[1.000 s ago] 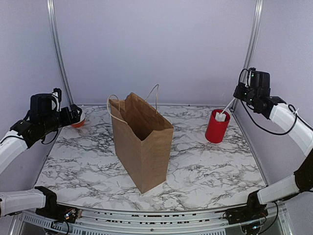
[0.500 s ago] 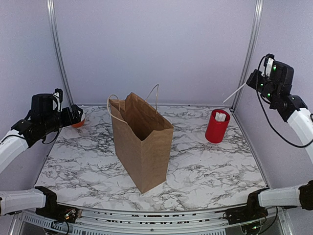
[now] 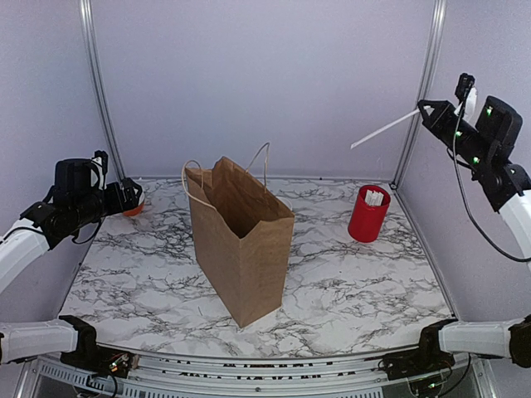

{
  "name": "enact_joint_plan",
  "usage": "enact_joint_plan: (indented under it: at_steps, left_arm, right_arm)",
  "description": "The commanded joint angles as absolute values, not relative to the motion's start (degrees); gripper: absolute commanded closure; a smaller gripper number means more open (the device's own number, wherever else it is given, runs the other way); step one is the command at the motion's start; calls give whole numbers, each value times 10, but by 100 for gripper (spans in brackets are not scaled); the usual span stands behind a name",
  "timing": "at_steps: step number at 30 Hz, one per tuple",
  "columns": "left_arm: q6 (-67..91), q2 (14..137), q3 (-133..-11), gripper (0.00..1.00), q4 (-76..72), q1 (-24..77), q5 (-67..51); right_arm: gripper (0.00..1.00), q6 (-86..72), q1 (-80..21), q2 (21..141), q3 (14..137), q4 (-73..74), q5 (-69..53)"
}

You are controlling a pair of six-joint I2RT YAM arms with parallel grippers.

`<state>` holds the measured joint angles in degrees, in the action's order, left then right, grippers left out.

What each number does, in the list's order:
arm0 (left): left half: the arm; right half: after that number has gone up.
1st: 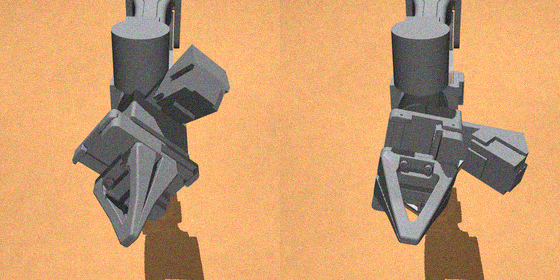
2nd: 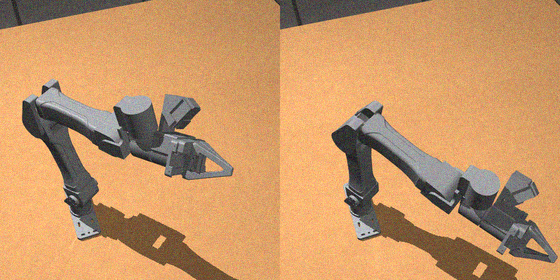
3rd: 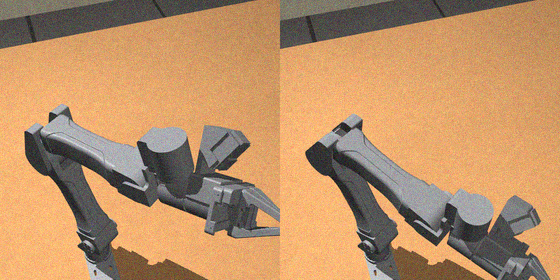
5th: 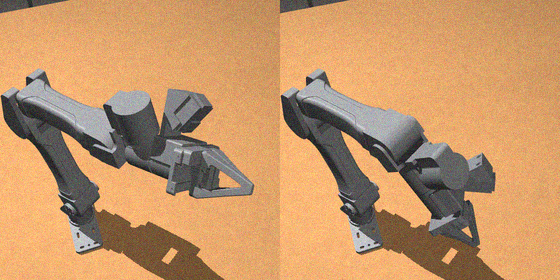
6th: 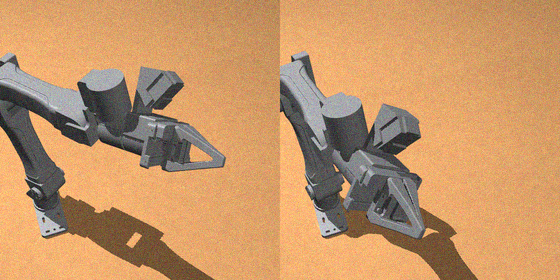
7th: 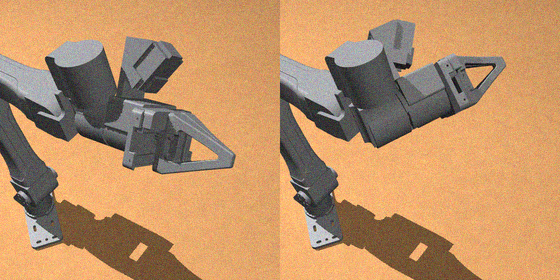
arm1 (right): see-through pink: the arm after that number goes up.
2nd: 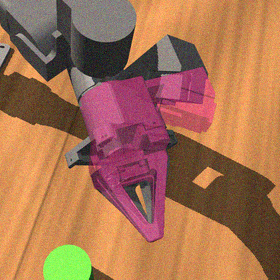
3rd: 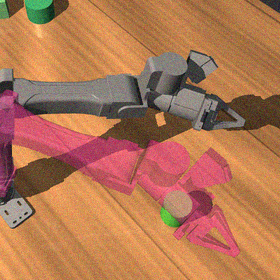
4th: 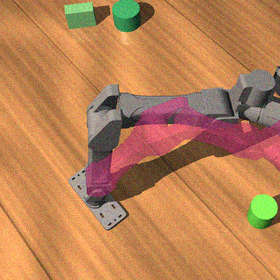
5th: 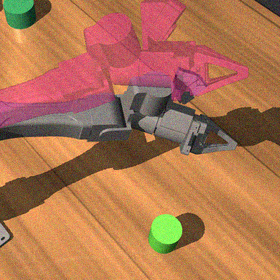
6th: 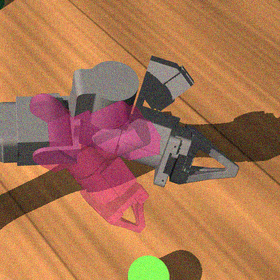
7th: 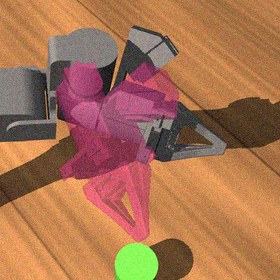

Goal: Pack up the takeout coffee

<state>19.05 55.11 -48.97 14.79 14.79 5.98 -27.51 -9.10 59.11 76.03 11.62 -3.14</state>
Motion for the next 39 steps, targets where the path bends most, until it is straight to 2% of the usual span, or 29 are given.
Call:
enact_joint_plan:
  at_steps: [1, 5, 16, 39]
  left_arm:
    - [194, 555, -488, 1, 132, 144, 53]
    - [194, 556, -488, 1, 131, 144, 52]
    - [195, 557, -487, 1, 131, 145, 51]
    - [196, 562, -489, 1, 131, 144, 47]
  right_arm:
    - [100, -326, -98, 587, 775, 38, -154]
    - [100, -340, -115, 594, 779, 5, -203]
    - [100, -299, -249, 640, 829, -26, -243]
    - [100, -328, -262, 637, 798, -90, -339]
